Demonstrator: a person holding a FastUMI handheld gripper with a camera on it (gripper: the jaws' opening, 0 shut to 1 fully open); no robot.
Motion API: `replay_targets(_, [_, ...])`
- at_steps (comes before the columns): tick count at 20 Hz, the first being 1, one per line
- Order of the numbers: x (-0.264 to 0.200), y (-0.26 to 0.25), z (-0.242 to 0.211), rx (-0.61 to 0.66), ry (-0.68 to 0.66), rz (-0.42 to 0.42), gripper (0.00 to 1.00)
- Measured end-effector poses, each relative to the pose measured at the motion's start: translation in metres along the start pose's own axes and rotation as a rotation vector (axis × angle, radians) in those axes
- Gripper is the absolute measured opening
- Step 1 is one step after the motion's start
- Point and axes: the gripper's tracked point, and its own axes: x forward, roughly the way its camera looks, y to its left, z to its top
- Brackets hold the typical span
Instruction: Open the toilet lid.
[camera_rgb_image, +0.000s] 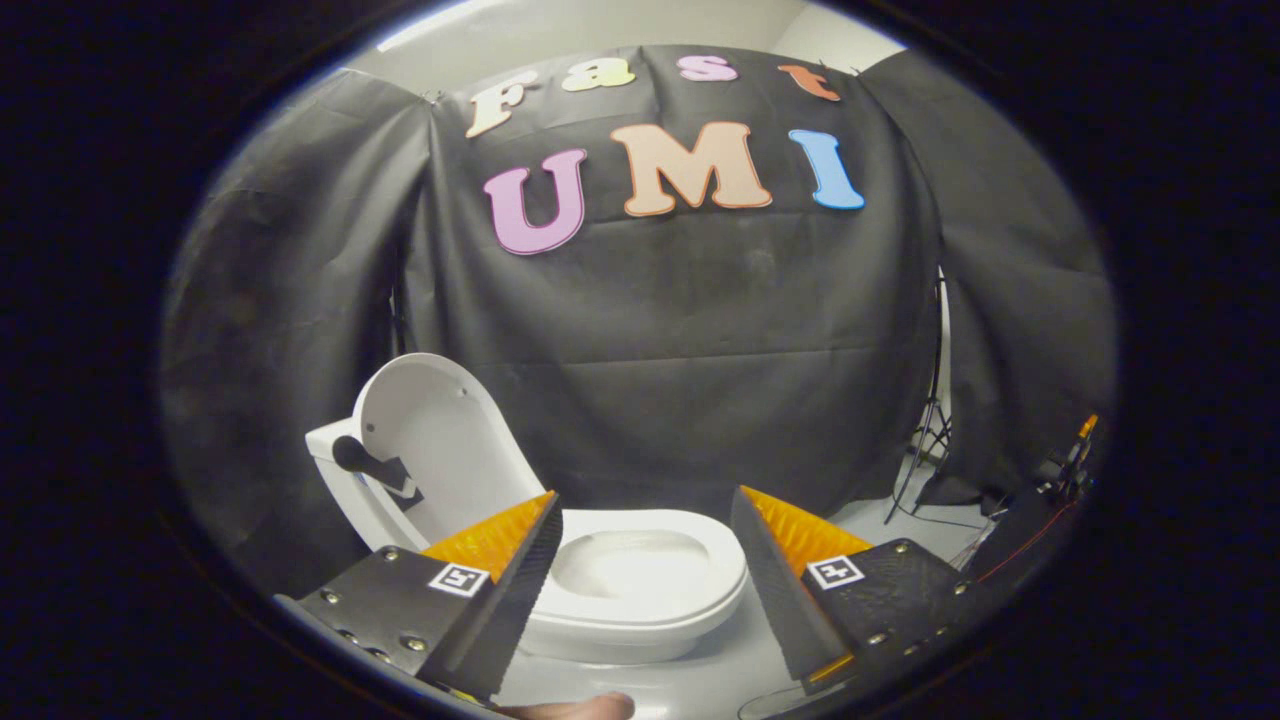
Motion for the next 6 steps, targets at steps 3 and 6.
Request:
replay_targets(3, [0.001,-0.004,0.007,-0.025,0.002,0.019,1.0])
replay_targets(6, [0.001,0.003,0.017,-0.004,-0.034,0.064,1.0])
